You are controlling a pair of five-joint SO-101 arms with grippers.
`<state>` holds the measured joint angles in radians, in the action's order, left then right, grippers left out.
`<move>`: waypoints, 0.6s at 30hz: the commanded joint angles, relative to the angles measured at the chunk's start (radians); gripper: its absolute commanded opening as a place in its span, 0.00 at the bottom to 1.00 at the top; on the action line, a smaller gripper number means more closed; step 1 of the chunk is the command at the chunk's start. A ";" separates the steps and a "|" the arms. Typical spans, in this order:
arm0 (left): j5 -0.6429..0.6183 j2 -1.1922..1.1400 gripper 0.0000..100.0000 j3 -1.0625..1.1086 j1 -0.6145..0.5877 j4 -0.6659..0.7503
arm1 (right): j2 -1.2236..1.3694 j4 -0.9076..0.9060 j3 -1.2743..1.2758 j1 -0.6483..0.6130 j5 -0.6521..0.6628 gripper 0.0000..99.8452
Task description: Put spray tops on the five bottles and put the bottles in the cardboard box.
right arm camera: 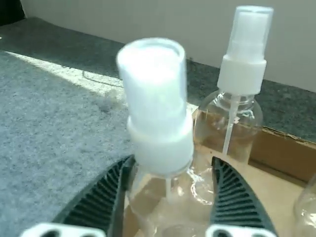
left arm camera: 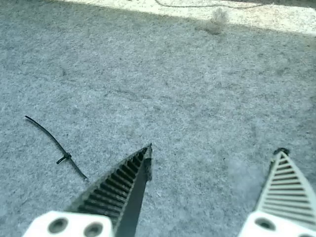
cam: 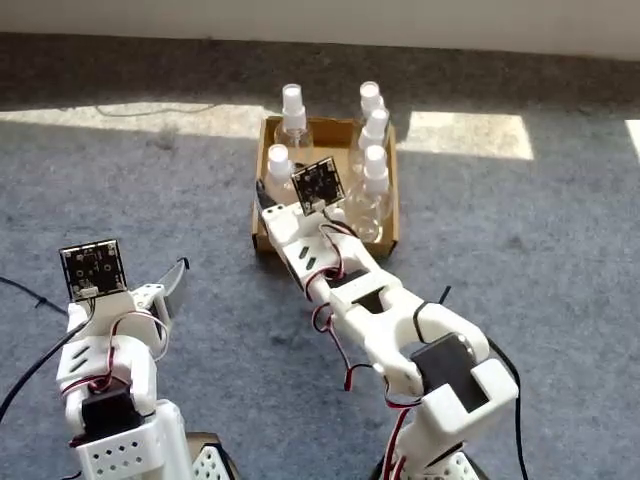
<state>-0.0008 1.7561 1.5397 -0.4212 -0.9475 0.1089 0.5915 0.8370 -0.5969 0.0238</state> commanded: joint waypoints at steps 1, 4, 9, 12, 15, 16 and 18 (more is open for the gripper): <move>0.008 0.001 0.34 -0.004 0.013 0.017 | -0.008 0.016 -0.008 0.008 -0.008 0.20; 0.008 0.001 0.34 -0.004 0.013 0.018 | -0.010 0.016 -0.012 0.010 -0.006 0.20; 0.008 0.001 0.34 -0.004 0.013 0.018 | -0.010 0.016 -0.016 0.010 -0.009 0.20; 0.008 0.001 0.34 -0.004 0.013 0.018 | -0.010 0.016 -0.016 0.010 -0.011 0.20; 0.008 0.001 0.34 -0.004 0.013 0.018 | -0.010 0.016 -0.016 0.010 -0.018 0.20; 0.008 0.001 0.34 -0.004 0.013 0.018 | -0.010 0.016 -0.016 0.010 -0.046 0.20; 0.008 0.001 0.34 -0.004 0.013 0.018 | -0.010 0.016 -0.016 0.012 -0.098 0.20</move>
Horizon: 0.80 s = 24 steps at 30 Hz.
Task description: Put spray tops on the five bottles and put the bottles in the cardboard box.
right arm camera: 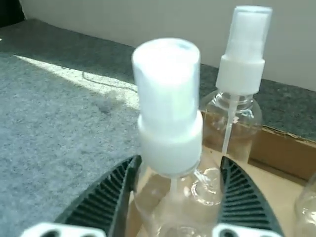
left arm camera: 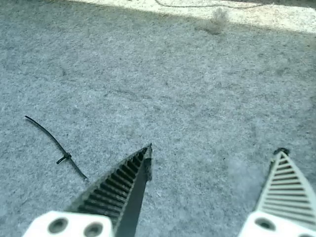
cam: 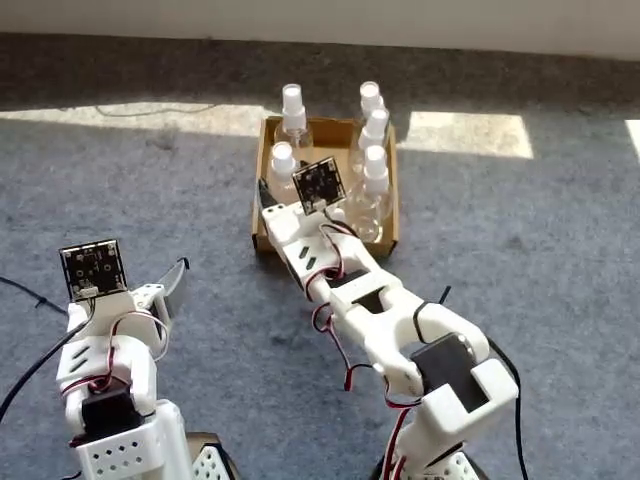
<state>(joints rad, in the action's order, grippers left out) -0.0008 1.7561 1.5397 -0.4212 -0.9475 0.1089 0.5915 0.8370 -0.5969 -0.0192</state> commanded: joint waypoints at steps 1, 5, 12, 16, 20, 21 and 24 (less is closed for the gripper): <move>0.008 0.001 0.34 -0.004 0.013 0.018 | -0.010 0.015 -0.016 0.012 -0.061 0.20; 0.008 0.001 0.34 -0.004 0.013 0.017 | -0.010 0.015 -0.016 0.008 -0.063 0.20; 0.008 0.001 0.34 -0.004 0.013 0.017 | -0.012 0.015 -0.015 0.005 -0.060 0.22; 0.008 0.001 0.34 -0.004 0.013 0.017 | -0.012 0.015 -0.010 0.005 -0.060 0.33; 0.008 0.001 0.34 -0.004 0.013 0.017 | -0.012 0.015 -0.010 0.005 -0.058 0.34; 0.008 0.001 0.34 -0.004 0.013 0.017 | -0.012 0.015 -0.013 0.005 -0.058 0.34; 0.008 0.001 0.34 -0.004 0.013 0.017 | -0.013 0.015 -0.016 0.005 -0.058 0.34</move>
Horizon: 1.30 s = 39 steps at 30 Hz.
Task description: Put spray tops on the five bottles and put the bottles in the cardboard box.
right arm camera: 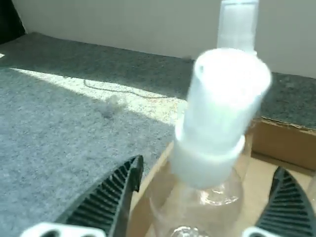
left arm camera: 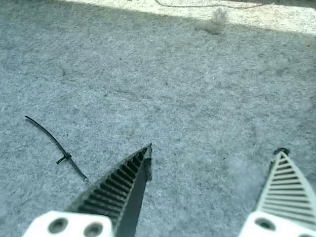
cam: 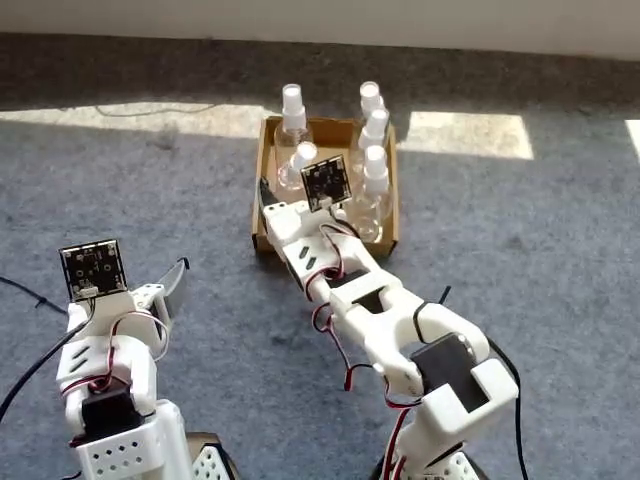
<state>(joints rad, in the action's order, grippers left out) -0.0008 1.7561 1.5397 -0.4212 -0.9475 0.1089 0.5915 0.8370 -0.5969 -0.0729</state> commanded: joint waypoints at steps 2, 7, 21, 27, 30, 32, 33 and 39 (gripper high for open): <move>0.008 0.001 0.34 -0.004 0.013 0.017 | -0.013 0.015 -0.016 0.005 -0.005 0.34; 0.008 0.001 0.34 -0.004 0.013 0.017 | -0.019 0.015 -0.016 0.012 -0.005 0.34; 0.008 0.001 0.34 -0.001 0.013 0.017 | -0.530 -0.481 -0.211 0.008 -0.008 0.34; 0.006 0.002 0.34 0.047 0.013 0.072 | -0.820 -0.750 -0.249 0.005 -0.006 0.34; 0.003 0.002 0.34 0.068 0.013 0.107 | -0.993 -0.891 -0.193 0.012 -0.005 0.34; 0.002 0.002 0.34 0.076 0.015 0.123 | -1.115 -0.967 -0.111 0.013 -0.005 0.34; 0.002 0.002 0.34 0.076 0.015 0.124 | -1.182 -0.993 -0.059 0.013 -0.005 0.34; 0.006 0.002 0.34 0.097 0.041 0.126 | -1.601 -1.070 0.311 0.041 -0.005 0.26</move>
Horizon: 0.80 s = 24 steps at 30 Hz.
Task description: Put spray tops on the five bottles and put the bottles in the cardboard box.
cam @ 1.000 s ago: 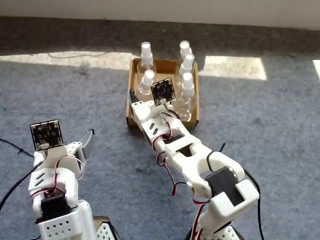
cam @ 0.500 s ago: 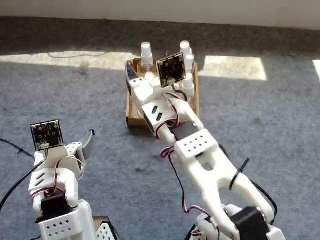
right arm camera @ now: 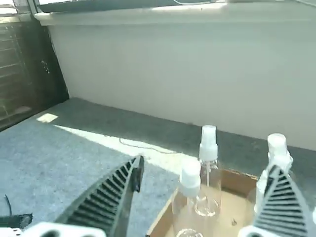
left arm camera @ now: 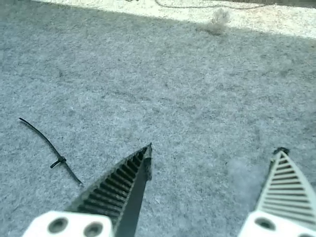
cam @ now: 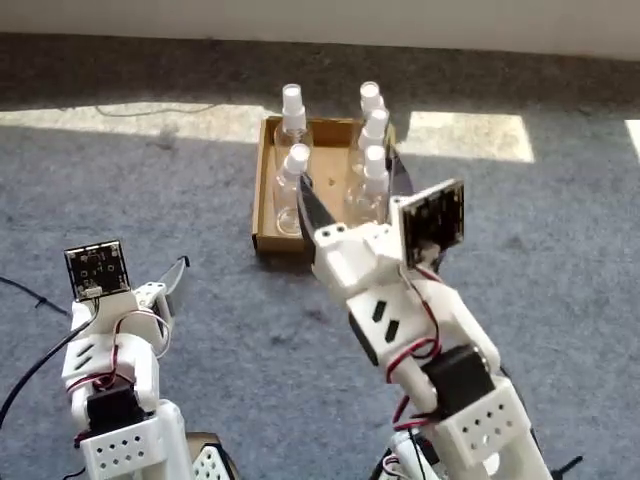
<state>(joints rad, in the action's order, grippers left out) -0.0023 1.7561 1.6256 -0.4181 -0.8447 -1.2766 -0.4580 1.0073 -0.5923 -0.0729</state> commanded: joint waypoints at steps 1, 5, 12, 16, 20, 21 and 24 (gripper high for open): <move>0.008 0.002 0.34 0.024 0.042 0.028 | -0.285 -0.025 0.199 0.051 -0.005 0.22; 0.009 0.002 0.34 0.071 0.038 0.091 | -0.576 -0.044 0.404 0.176 -0.003 0.04; 0.009 -0.002 0.34 0.073 0.038 -0.002 | -0.556 -0.139 0.486 0.381 -0.011 0.01; 0.009 -0.005 0.34 0.073 0.038 -0.160 | -0.564 -0.236 0.565 0.421 -0.005 0.01; 0.011 -0.005 0.34 0.073 0.038 -0.281 | -0.562 -0.367 0.616 0.426 -0.005 0.01; 0.023 -0.005 0.32 0.073 0.038 -0.301 | -0.562 -0.398 0.621 0.426 -0.005 0.01; 0.160 -0.007 0.19 0.073 0.038 -0.353 | -0.562 -0.483 0.621 0.426 -0.005 0.01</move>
<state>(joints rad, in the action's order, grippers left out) 0.0545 1.7545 1.6763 -0.3936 -1.1546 -1.8305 -0.8753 1.6379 -0.1795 -0.0729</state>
